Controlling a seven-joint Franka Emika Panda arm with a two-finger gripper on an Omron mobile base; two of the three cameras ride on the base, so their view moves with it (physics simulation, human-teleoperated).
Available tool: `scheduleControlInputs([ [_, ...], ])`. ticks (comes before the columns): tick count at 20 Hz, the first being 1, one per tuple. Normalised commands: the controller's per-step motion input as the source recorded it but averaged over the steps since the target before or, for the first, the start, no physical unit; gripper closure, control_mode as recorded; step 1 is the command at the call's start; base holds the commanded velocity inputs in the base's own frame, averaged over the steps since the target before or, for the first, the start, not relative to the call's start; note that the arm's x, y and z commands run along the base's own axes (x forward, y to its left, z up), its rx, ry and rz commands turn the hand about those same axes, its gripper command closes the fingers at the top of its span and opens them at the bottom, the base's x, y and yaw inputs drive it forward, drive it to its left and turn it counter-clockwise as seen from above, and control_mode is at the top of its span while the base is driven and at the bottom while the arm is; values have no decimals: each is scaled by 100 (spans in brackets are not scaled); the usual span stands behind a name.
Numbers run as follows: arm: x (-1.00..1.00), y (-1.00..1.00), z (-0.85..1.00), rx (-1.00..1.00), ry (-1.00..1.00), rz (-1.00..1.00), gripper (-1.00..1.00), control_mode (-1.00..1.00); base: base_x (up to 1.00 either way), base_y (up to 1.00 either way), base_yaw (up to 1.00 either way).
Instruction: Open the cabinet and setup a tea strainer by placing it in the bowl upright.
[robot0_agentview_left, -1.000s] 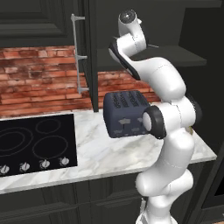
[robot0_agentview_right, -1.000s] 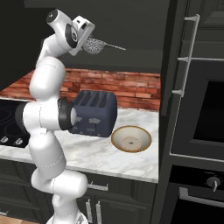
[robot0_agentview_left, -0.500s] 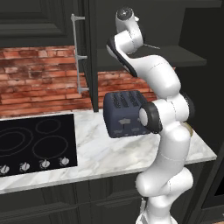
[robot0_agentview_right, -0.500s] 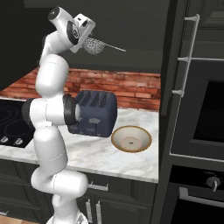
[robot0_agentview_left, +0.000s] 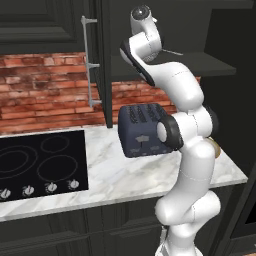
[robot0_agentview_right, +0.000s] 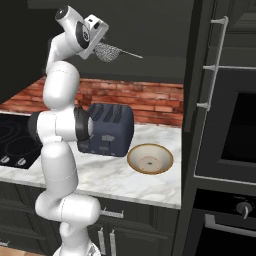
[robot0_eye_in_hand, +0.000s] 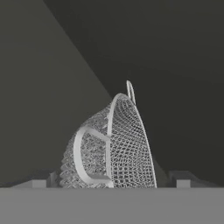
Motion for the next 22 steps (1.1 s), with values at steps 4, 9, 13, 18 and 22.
scheduleControlInputs([
  [4,0,0,-4,0,0,0,-100,-100,0,0,0],
  [9,0,4,-7,0,0,0,-100,-100,0,0,0],
  [13,0,6,-15,3,0,0,-100,-100,0,0,0],
  [18,0,2,-16,5,0,0,-100,-100,0,0,0],
  [22,0,0,-15,4,0,0,-100,-100,0,0,0],
])
